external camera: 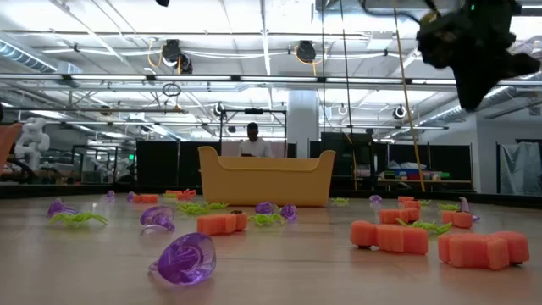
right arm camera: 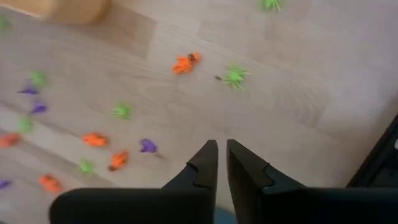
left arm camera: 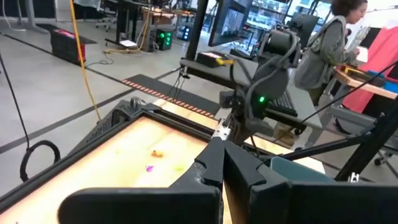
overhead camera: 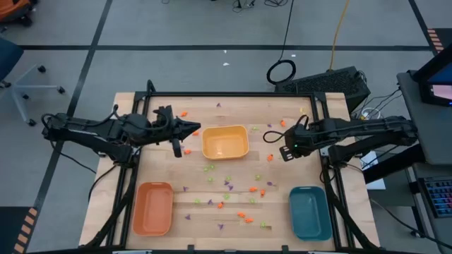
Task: Sort Halloween decoration
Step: Put the green spider toy into the yellow bin
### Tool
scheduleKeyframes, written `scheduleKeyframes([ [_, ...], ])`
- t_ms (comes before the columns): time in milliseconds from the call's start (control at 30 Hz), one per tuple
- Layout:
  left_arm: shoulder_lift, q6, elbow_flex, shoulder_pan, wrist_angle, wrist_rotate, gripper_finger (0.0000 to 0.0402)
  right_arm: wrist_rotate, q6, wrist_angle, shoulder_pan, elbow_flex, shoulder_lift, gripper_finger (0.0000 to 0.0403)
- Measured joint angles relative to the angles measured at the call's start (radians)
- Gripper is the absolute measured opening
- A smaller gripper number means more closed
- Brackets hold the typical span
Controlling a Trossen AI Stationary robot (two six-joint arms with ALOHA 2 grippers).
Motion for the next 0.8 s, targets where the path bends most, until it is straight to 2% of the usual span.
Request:
scheduleKeyframes([
  [167, 0.029, -0.005, 0.000, 0.007, -0.005, -0.032, 0.0035, -0.054, -0.053, 0.070, -0.055, -0.107, -0.001, 0.0063],
  [333, 0.063, -0.019, 0.035, 0.024, -0.014, -0.050, 0.0086, -0.079, -0.113, 0.190, -0.110, -0.203, -0.001, 0.0098],
  [467, 0.106, 0.034, 0.100, 0.048, -0.051, -0.048, 0.0130, -0.083, -0.156, 0.289, -0.140, -0.270, -0.001, 0.0120],
  [633, 0.158, 0.056, 0.148, 0.089, -0.074, 0.063, 0.0166, -0.074, -0.176, 0.358, -0.163, -0.348, -0.001, 0.0135],
  [800, 0.198, 0.046, 0.156, 0.112, -0.091, 0.188, 0.0171, -0.069, -0.167, 0.374, -0.165, -0.394, -0.001, 0.0137],
])
